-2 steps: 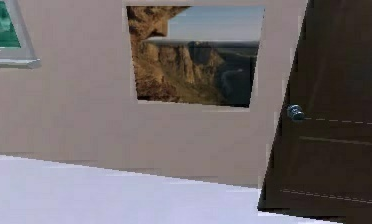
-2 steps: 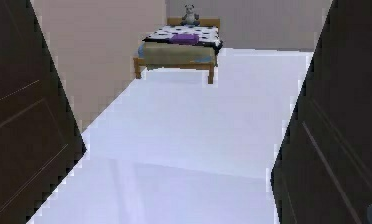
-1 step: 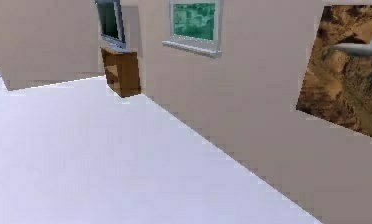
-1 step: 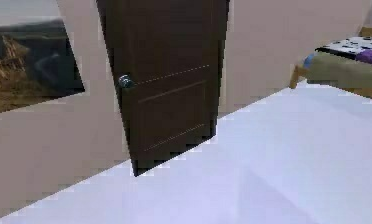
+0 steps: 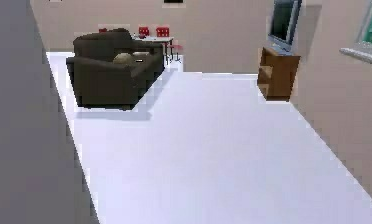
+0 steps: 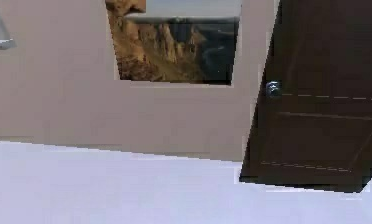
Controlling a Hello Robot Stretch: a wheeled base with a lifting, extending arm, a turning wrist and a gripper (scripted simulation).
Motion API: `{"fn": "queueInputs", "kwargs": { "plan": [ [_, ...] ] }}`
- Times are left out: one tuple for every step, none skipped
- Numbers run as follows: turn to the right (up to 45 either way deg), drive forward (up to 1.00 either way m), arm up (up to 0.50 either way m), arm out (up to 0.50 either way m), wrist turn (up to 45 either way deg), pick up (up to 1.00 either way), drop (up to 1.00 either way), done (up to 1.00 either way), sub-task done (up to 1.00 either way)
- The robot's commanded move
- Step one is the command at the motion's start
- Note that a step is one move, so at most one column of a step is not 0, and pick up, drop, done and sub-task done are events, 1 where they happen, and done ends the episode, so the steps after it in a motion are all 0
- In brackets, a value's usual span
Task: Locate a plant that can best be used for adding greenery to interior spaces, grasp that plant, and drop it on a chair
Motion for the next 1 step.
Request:
{"fn": "queueInputs", "kwargs": {
  "plan": [
    [0.0,1.0,0.0,0.0,0.0,0.0,0.0,0.0,0.0]
  ]
}}
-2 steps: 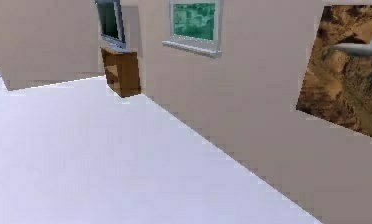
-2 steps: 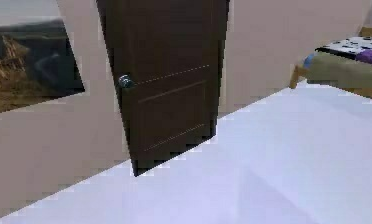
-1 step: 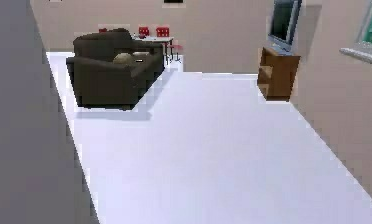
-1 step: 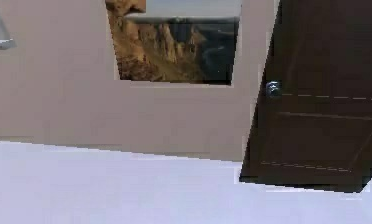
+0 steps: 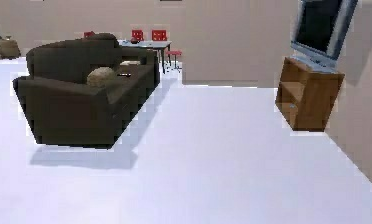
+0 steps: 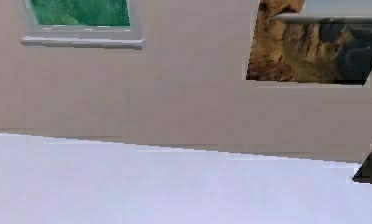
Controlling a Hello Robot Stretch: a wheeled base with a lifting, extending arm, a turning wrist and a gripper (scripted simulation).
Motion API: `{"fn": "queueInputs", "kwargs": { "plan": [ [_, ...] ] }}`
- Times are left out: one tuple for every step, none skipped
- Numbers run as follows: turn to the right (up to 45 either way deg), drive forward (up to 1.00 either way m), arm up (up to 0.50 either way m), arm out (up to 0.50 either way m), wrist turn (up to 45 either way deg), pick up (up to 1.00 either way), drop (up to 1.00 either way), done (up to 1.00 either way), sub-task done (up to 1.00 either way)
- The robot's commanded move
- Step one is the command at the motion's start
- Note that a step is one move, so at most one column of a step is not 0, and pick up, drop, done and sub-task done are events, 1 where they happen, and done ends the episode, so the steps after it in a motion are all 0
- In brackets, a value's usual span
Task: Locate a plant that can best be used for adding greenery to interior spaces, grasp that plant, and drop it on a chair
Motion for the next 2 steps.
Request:
{"fn": "queueInputs", "kwargs": {
  "plan": [
    [0.0,0.15,0.0,0.0,0.0,0.0,0.0,0.0,0.0],
    [-36.0,0.0,0.0,0.0,0.0,0.0,0.0,0.0,0.0]
  ]
}}
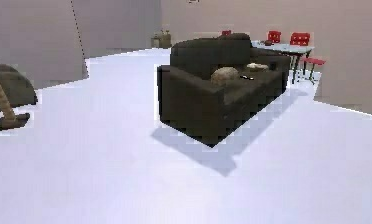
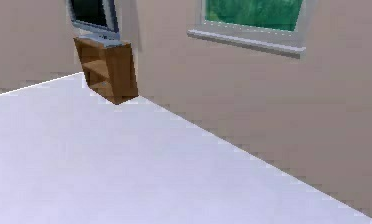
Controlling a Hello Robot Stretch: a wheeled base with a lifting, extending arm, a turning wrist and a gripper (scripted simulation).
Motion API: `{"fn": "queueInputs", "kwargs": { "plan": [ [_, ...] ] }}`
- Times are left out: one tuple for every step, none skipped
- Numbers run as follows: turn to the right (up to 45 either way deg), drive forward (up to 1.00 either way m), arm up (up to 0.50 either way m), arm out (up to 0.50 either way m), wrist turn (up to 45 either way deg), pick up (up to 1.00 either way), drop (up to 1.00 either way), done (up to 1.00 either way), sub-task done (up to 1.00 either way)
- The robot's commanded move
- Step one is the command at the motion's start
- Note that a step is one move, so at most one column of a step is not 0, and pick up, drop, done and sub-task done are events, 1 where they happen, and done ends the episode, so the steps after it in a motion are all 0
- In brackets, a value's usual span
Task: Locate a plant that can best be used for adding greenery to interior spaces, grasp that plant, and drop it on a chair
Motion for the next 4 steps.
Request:
{"fn": "queueInputs", "kwargs": {
  "plan": [
    [0.0,0.45,0.0,0.0,0.0,0.0,0.0,0.0,0.0],
    [-27.0,0.0,0.0,0.0,0.0,0.0,0.0,0.0,0.0],
    [0.0,1.0,0.0,0.0,0.0,0.0,0.0,0.0,0.0],
    [-3.0,0.0,0.0,0.0,0.0,0.0,0.0,0.0,0.0]
  ]
}}
